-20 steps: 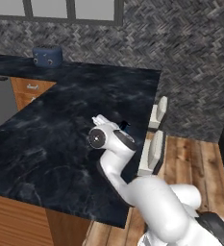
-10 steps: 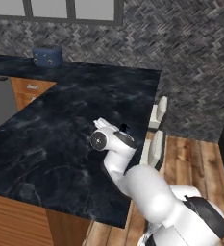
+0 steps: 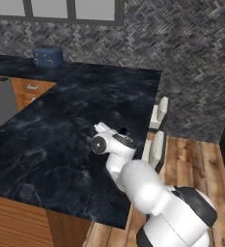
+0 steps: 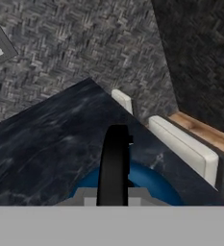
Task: The kettle is done boiling. Turn off the stove, then wait for 300 timesteps before moving the kettle to the dining table.
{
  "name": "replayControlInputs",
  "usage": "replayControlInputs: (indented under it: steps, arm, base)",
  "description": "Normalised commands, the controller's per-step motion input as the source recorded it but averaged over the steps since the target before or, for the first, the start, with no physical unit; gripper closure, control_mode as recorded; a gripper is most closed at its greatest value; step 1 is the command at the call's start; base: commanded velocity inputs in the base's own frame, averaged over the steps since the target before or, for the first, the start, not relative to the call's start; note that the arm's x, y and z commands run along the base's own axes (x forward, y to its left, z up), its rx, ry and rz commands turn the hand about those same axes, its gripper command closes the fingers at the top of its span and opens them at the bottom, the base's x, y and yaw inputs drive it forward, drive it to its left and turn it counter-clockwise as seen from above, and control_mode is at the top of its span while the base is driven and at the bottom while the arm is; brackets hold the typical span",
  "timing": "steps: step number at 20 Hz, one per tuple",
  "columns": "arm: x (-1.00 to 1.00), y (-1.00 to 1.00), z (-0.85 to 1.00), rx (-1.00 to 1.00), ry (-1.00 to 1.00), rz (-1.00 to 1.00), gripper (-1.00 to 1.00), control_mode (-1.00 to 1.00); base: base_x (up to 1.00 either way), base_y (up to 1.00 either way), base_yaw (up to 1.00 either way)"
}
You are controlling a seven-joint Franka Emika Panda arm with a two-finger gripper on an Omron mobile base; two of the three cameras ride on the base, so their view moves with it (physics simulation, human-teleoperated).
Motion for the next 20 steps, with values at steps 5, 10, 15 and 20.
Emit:
replayControlInputs:
  steps: [5,10,15,20]
  arm:
    - [0.17,0.0,-0.23,0.0,0.0,0.0,1.0,-1.0]
    - [0.17,0.0,-0.2,0.0,0.0,0.0,1.0,-1.0]
    - [0.16,0.0,-0.21,0.0,0.0,0.0,1.0,-1.0]
    - [0.16,0.0,-0.2,0.0,-0.01,0.0,1.0,-1.0]
  base:
    - [0.0,0.0,0.0]
    - [0.0,0.0,0.0]
    - [0.0,0.0,0.0]
    - [0.0,0.0,0.0]
